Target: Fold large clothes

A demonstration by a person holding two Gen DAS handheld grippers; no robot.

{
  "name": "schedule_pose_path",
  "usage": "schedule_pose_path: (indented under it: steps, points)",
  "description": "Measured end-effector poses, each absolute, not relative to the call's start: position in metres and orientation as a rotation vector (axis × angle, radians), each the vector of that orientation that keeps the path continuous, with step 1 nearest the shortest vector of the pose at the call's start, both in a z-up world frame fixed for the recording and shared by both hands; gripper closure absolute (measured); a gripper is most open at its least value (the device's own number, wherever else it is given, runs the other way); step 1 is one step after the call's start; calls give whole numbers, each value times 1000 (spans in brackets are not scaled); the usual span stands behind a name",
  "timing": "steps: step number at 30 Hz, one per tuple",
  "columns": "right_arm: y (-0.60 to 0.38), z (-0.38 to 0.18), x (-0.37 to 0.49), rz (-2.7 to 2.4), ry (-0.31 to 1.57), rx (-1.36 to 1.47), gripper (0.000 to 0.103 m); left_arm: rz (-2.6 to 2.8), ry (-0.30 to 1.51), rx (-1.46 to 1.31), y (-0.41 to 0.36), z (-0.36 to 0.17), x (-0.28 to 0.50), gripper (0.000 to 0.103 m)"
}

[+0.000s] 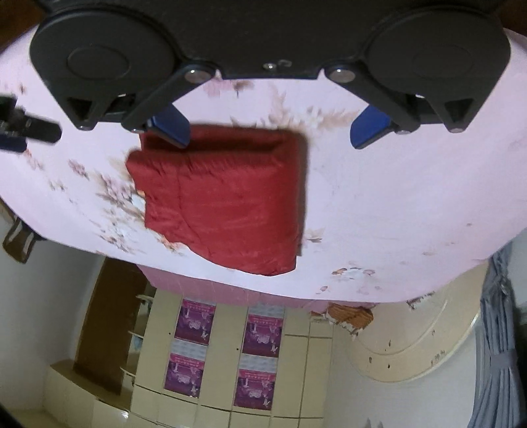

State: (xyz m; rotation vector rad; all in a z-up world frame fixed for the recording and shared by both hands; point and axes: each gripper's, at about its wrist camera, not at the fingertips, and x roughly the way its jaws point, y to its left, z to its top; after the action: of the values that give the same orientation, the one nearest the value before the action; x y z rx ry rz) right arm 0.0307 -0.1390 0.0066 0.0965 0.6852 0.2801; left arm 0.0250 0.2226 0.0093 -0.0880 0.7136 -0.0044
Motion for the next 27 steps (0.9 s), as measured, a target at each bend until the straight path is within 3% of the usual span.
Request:
schedule_pose_path:
  steps: [10,27]
  points:
    - [-147,24,-24,237,682,148,0,-9,690,-49,208,25,-23,0]
    - [-150,41,-43,238,654,141,0,-43,652,-26,195,34,-30,1]
